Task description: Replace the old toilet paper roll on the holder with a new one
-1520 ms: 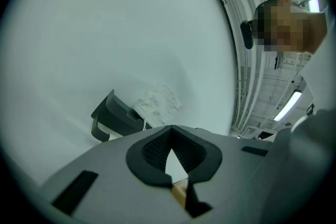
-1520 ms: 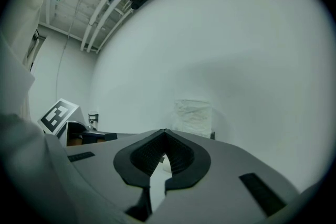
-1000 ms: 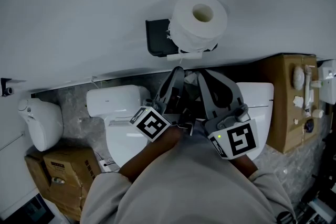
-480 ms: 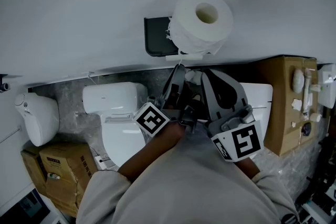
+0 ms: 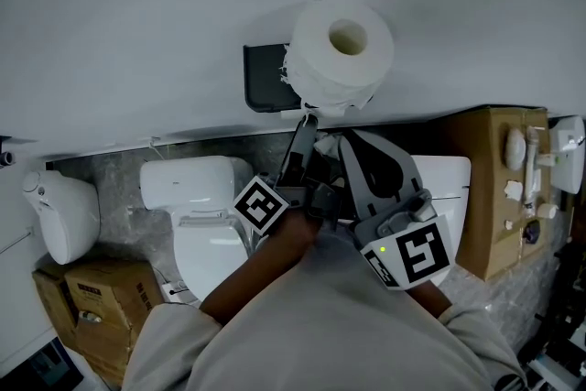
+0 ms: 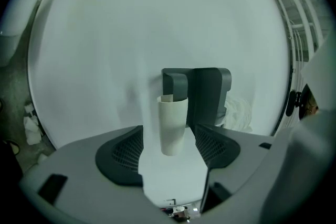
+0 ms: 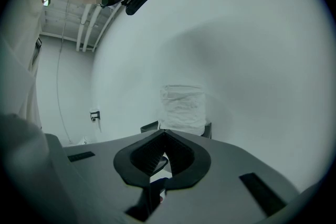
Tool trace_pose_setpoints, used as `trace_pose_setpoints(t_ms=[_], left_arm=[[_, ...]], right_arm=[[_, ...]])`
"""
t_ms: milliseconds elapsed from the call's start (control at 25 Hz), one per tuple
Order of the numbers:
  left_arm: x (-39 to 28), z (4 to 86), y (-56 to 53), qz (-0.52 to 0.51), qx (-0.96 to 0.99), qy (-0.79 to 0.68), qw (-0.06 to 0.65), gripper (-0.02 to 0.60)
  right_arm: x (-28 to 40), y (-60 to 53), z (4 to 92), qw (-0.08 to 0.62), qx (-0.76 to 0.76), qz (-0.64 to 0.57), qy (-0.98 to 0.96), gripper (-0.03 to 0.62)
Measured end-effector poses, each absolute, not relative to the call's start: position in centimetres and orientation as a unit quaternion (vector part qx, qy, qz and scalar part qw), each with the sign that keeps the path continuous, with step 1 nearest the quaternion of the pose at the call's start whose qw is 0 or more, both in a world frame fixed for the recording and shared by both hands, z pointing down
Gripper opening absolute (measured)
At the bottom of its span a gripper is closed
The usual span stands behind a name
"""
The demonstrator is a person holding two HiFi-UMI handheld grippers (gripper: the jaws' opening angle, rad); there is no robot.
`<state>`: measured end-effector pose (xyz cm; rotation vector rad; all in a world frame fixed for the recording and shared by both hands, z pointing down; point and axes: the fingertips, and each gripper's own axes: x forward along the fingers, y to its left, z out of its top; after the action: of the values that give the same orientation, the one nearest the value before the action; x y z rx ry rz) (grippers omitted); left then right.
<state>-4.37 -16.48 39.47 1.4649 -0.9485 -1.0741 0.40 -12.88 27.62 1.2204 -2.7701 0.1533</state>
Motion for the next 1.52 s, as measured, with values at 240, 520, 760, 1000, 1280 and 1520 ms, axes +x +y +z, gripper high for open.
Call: trace_pose_setpoints(t_ms=[240,520,760,1000,1280,1520], left_arm=[[-3.6,40.0,-17.3,-0.448,0.607,-0.393,0.526,0.299],[-4.1,40.4,-17.6,-0.486,0.577,-0.396,0.523,0.316],[-1.8,39.9,-18.3,-0.469,0.615,-0.389,0.5,0.299],[-1.9,38.6,-18.3,-0.478,0.63,-0.385,0.475,0.173],[-1.1,38.7,-18.3,-0.466,0.641,-0.371,0.485,0.163],[0.3,38.1,-18.7,-0.455,0.658,-0.345,0.491,0.161]], right_arm=[[1.7,-13.2,27.7,0.057,0.408,0.058,-0.91,0.015],[2.8,-13.9,27.2,0.006,0.401,0.131,-0.906,0.015],[6.1,-14.0,25.9,0.003,0.425,0.108,-0.899,0.015],[6.1,-13.5,25.2,0.001,0.424,0.08,-0.902,0.015],[5.8,-13.7,24.9,-0.006,0.422,0.073,-0.904,0.015],[5.8,-13.9,24.7,-0.008,0.434,0.072,-0.898,0.015]])
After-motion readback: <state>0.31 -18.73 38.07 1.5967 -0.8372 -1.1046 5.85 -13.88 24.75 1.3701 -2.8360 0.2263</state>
